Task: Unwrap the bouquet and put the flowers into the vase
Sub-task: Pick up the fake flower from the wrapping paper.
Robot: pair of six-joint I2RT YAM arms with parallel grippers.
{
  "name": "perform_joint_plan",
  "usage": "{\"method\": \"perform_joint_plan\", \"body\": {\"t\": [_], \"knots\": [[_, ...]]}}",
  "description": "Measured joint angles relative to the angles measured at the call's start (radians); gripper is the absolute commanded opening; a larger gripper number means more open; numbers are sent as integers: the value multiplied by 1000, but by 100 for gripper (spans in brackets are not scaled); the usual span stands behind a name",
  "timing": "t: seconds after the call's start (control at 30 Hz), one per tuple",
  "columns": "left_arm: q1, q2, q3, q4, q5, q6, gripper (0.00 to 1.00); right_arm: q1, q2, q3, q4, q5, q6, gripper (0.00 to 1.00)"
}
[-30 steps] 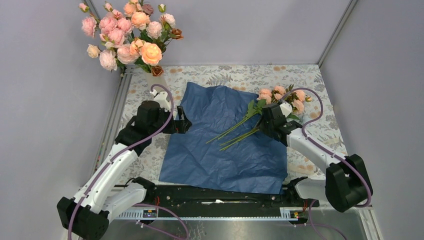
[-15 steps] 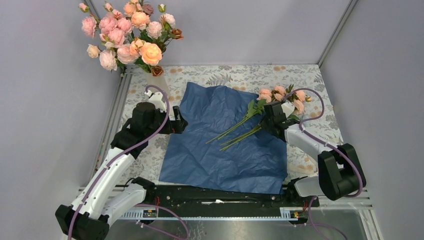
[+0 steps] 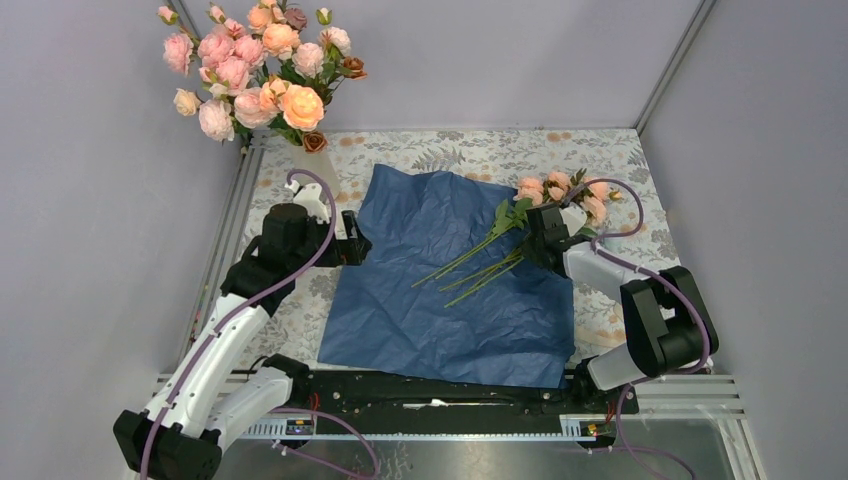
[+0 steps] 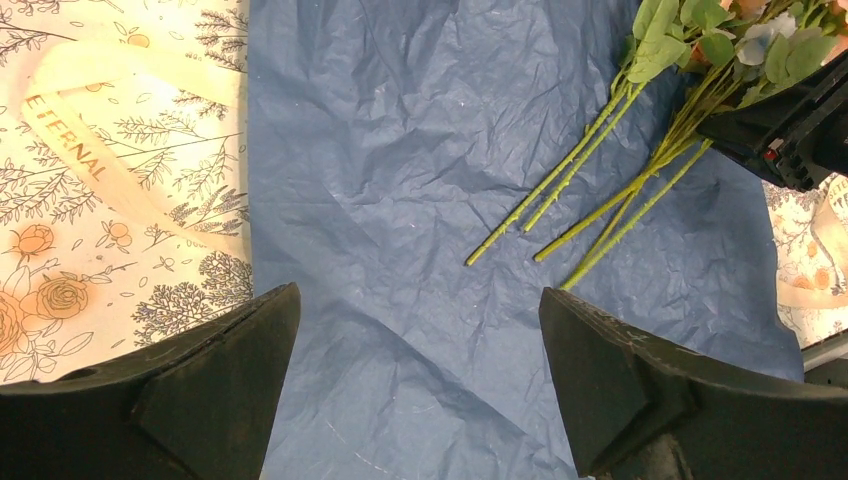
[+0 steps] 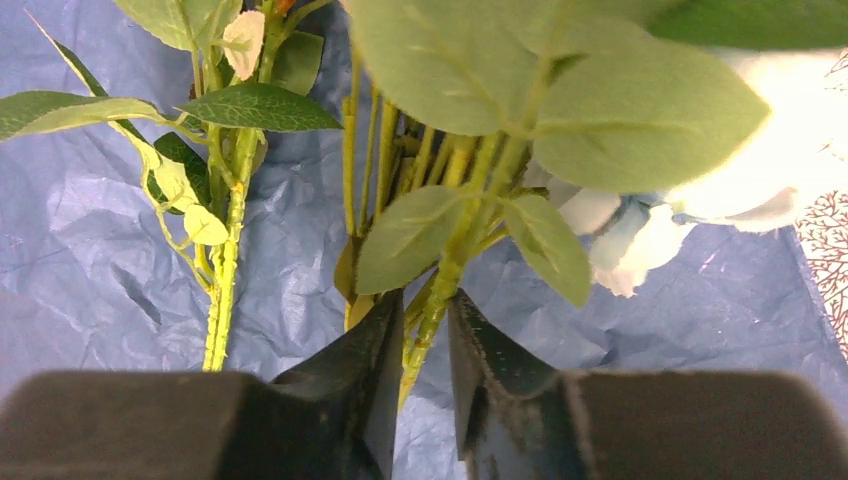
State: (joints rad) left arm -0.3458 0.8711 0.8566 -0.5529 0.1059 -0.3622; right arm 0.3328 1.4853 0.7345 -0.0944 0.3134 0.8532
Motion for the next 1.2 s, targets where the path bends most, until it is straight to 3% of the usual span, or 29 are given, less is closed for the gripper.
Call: {"method": "perform_joint_plan", "body": {"t": [0.2, 0.37, 1.2], "knots": [[9, 0, -1, 0, 3, 0, 98, -10, 3, 2, 5, 1, 13, 8], [14, -3, -10, 1, 5, 0, 98, -13, -22, 1, 8, 0, 20, 0], [47, -19, -17, 2, 42, -1, 97, -20, -385, -86, 10, 1, 74, 0]]}}
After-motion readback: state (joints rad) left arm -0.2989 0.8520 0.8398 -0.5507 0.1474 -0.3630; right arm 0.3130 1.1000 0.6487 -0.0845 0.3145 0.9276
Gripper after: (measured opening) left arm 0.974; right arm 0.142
